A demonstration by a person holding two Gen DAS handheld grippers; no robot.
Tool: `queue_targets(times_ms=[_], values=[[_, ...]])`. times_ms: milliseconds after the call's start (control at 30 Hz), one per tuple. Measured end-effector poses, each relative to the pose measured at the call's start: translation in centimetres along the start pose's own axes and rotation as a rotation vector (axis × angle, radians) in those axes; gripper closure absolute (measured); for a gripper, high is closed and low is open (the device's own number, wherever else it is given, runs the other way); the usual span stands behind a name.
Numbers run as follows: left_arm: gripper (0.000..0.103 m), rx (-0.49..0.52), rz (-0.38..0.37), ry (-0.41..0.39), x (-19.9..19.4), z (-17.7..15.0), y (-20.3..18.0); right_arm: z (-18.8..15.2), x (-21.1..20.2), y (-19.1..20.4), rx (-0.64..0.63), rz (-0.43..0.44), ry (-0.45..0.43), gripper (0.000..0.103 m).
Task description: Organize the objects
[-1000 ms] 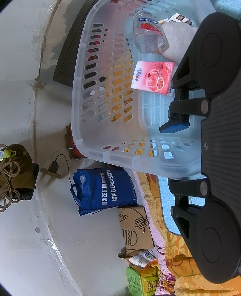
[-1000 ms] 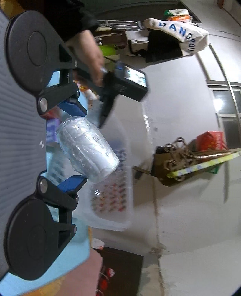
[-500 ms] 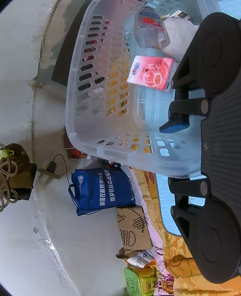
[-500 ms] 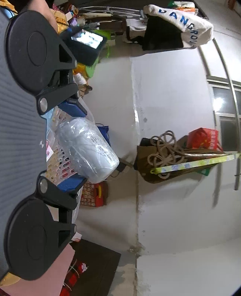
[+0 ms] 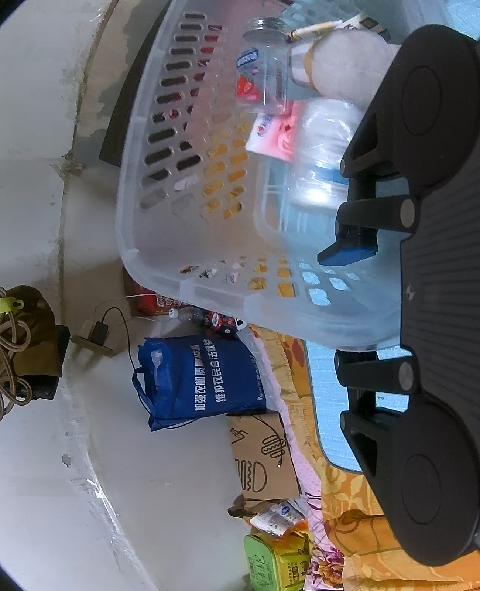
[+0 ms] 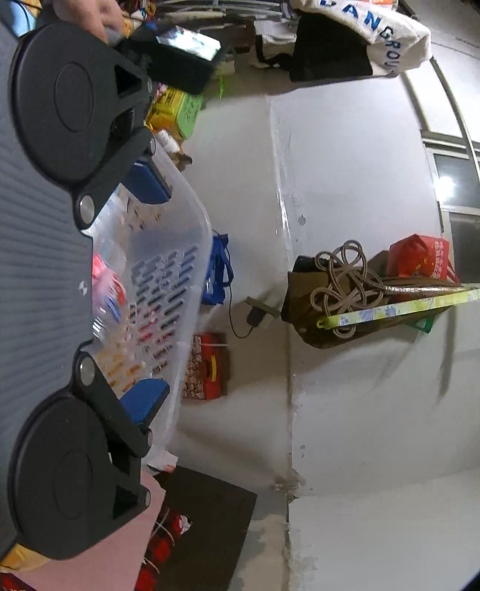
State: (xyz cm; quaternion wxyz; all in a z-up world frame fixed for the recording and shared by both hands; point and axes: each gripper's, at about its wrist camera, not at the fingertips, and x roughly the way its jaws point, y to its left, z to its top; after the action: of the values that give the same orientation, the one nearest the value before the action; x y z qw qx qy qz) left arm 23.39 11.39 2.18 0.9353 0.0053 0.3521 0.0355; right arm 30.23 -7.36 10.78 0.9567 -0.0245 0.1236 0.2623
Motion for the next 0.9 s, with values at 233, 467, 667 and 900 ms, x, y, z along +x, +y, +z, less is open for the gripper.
queue_targets(times_ms=[233,467,667,900], values=[[0.064,-0.019,-0.002,0.017,0.1,0.0,-0.1,-1.6,-2.4,0.6,-0.055,0.007,-0.016,0.0],[0.065,-0.011,0.007,0.063,-0.2,0.1,-0.6,-0.9,-2.5,-0.7,-0.019,0.001,-0.012,0.0],[0.064,-0.069,-0.019,0.106,-1.4,0.4,0.2,-1.3,-2.4,-0.8,-0.019,0.013,-0.002,0.0],[0.074,-0.05,0.032,0.099,-1.7,0.4,-0.1,-3.7,-3.5,0.4,0.037,0.11,0.019,0.0]])
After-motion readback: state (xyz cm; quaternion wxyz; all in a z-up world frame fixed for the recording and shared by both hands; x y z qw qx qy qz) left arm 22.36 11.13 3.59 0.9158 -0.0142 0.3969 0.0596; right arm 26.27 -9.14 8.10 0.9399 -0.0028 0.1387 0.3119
